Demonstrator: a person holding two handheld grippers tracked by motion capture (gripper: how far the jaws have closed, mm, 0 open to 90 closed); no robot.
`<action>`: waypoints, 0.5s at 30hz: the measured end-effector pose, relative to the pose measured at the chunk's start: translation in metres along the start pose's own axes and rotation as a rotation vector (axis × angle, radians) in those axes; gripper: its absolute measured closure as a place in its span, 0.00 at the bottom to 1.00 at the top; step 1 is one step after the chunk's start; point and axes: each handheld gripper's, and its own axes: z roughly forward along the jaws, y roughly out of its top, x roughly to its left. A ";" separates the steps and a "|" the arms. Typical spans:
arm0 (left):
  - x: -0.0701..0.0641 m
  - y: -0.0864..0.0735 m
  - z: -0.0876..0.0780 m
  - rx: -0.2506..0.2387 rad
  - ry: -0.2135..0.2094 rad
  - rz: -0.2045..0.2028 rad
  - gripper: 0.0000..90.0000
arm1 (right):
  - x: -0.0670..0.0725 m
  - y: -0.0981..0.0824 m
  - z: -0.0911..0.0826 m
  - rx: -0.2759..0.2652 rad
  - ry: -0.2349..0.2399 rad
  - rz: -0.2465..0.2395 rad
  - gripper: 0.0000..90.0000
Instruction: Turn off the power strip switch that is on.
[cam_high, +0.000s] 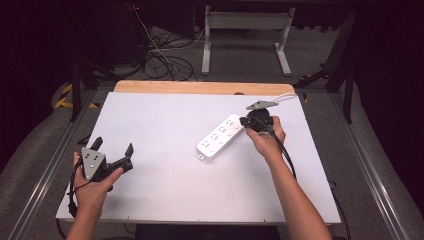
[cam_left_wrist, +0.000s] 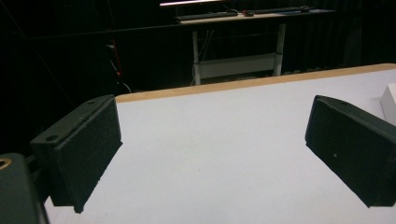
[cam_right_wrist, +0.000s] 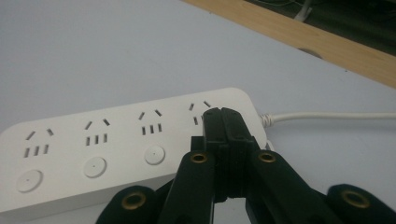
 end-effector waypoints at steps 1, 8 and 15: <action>0.000 0.000 0.000 0.000 -0.001 0.001 0.05 | 0.001 0.000 0.004 0.006 0.003 -0.002 1.00; -0.002 0.000 0.001 0.001 -0.019 0.003 0.05 | 0.003 -0.006 0.019 0.048 -0.010 -0.092 1.00; -0.004 0.000 0.003 0.007 -0.034 0.011 0.05 | 0.000 -0.002 0.034 0.048 0.011 -0.097 1.00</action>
